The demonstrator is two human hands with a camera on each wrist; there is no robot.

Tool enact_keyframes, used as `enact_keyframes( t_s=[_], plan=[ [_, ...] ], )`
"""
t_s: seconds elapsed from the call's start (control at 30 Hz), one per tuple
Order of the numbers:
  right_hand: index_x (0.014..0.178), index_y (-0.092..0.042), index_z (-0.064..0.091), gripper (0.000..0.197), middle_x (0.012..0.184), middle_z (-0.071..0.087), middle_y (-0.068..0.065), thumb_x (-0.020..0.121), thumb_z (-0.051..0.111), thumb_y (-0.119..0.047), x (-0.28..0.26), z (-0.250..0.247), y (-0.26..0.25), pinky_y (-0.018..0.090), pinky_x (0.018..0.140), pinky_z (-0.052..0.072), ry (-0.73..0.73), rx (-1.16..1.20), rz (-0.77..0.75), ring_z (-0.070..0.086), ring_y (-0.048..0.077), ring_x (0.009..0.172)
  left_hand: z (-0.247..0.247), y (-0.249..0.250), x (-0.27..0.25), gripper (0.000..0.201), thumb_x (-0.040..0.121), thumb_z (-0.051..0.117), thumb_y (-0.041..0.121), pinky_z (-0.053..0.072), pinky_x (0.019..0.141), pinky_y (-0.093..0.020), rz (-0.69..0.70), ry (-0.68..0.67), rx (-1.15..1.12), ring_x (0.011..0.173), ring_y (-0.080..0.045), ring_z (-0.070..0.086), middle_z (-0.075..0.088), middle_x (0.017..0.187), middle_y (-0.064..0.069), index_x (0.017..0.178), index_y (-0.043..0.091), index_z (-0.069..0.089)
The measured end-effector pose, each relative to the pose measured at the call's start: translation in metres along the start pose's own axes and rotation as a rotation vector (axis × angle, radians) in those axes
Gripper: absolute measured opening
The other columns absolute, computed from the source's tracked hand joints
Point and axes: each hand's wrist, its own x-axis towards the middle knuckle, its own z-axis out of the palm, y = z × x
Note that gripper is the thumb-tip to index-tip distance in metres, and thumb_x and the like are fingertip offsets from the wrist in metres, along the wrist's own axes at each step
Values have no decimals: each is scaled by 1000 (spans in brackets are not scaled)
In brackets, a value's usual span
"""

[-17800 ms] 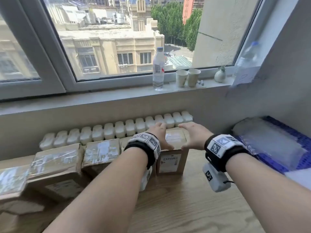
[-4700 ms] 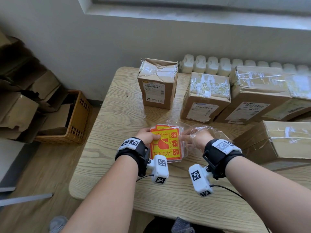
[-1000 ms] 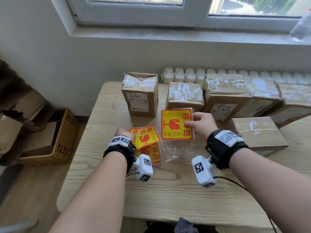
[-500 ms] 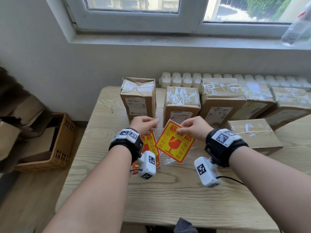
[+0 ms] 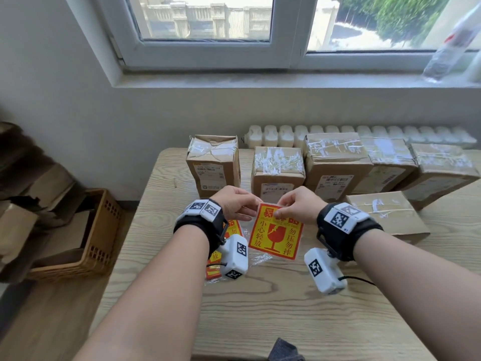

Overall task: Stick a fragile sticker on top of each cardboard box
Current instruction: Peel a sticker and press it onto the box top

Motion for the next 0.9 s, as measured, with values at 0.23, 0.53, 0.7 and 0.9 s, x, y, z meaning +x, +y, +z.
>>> enact_keyframes(
  t_s=[0.23, 0.53, 0.7, 0.9],
  plan=[
    [95, -29, 64, 24, 93, 69, -6, 76, 78, -22, -4, -1, -6, 31, 74, 59, 184, 19, -150, 67, 11, 86, 8, 7, -1, 17, 92, 54, 8, 54, 50, -16, -41, 38, -59, 45, -4, 63, 66, 50, 4, 78, 8, 64],
    [94, -33, 66, 19, 89, 64, -13, 81, 70, -19, -5, 3, -16, 33, 82, 55, 292, -180, -308, 63, 11, 89, 9, 12, 0, 13, 87, 65, 15, 33, 45, -14, -94, 35, -129, 45, -2, 55, 62, 56, 4, 75, 12, 63],
    [96, -32, 68, 15, 97, 65, -9, 84, 69, -24, -6, 6, -19, 32, 80, 54, 267, -256, -317, 62, 13, 92, 5, 11, 0, 8, 89, 65, 14, 49, 48, -15, -126, 25, -145, 51, -6, 57, 62, 64, -2, 84, 7, 66],
    [92, -32, 67, 12, 83, 62, -15, 82, 70, -25, -4, 6, -24, 34, 78, 56, 260, -210, -313, 63, 11, 85, 2, 12, 1, 10, 90, 59, 1, 58, 59, -24, -105, 30, -207, 51, -10, 66, 69, 61, -5, 85, 8, 66]
  ],
)
